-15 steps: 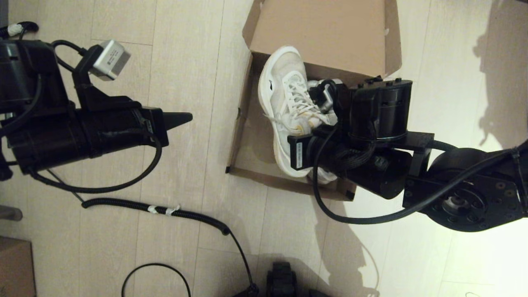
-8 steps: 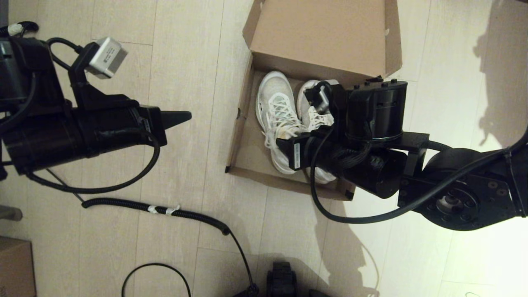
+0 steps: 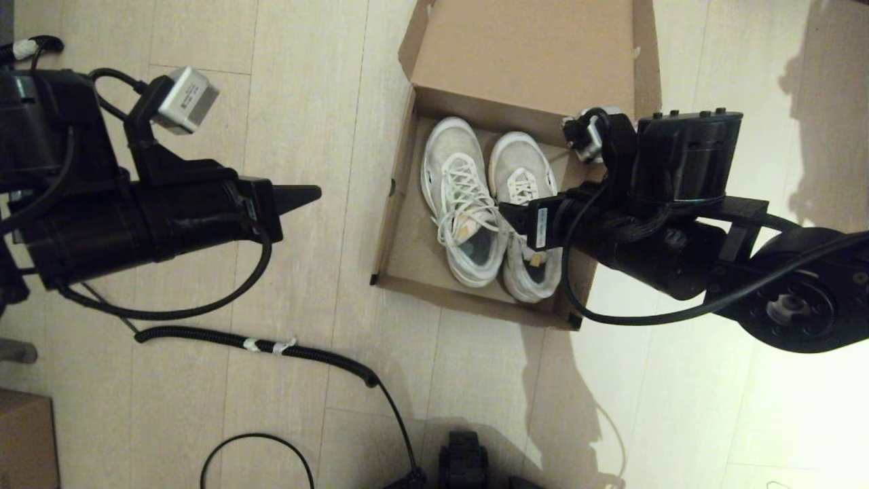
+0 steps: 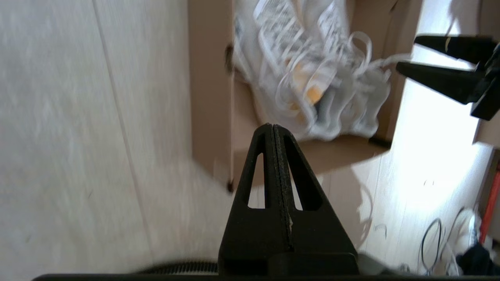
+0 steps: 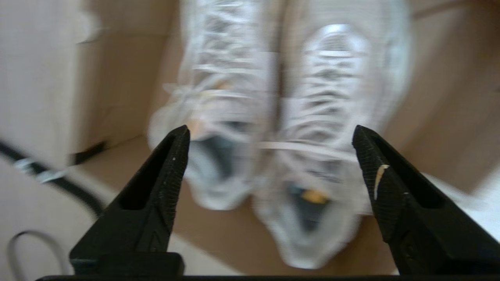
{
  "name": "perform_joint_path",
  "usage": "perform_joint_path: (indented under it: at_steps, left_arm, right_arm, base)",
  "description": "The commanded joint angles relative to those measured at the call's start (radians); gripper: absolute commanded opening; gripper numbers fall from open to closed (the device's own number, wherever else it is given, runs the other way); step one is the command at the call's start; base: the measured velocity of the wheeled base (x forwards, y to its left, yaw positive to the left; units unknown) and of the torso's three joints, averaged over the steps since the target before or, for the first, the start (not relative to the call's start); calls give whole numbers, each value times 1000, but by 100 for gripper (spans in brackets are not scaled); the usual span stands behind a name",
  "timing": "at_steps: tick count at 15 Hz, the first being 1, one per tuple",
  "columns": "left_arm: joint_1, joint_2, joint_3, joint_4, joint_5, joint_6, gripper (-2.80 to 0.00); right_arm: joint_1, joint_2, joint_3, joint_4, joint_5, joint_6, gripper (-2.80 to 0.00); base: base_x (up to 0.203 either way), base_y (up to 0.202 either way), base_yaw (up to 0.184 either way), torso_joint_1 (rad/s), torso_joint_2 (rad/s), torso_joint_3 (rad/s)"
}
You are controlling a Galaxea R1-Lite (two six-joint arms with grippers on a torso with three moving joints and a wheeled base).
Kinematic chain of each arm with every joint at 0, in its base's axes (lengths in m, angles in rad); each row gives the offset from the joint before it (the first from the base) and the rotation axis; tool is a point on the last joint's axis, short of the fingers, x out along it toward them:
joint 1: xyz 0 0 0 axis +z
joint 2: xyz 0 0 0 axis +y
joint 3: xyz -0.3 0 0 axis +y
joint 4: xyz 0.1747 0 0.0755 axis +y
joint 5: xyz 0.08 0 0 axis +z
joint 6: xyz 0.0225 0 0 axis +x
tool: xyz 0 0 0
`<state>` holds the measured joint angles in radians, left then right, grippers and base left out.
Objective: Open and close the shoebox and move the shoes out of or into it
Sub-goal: Put the shoes into the shoe box, then close the shoe box
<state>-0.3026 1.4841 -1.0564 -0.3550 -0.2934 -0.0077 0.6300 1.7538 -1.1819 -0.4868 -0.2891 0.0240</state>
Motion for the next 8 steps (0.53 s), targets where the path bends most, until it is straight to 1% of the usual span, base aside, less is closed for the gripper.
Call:
perform_joint_path:
  at_steps: [1, 2, 4, 7, 8]
  left_arm:
    - [-6, 27, 0, -45, 0, -11, -280]
    - [-7, 30, -3, -57, 0, -14, -280]
    - [-6, 30, -1, -58, 0, -14, -280]
    - [-7, 32, -1, -58, 0, -14, -280]
    - [-7, 35, -4, -58, 0, -14, -280]
  right_arm:
    - [-33, -26, 10, -3, -2, -2, 0]
    - [-62, -29, 10, -4, -2, -13, 0]
    - [-117, -30, 35, -7, -9, -61, 0]
    - [-160, -36, 50, -70, -31, -73, 0]
    - [-167, -41, 53, -72, -33, -68, -280]
  base:
    - [0, 0, 0, 0, 0, 0]
    - [0, 0, 0, 0, 0, 0]
    - [0, 0, 0, 0, 0, 0]
    - [0, 0, 0, 0, 0, 0]
    - [0, 0, 0, 0, 0, 0]
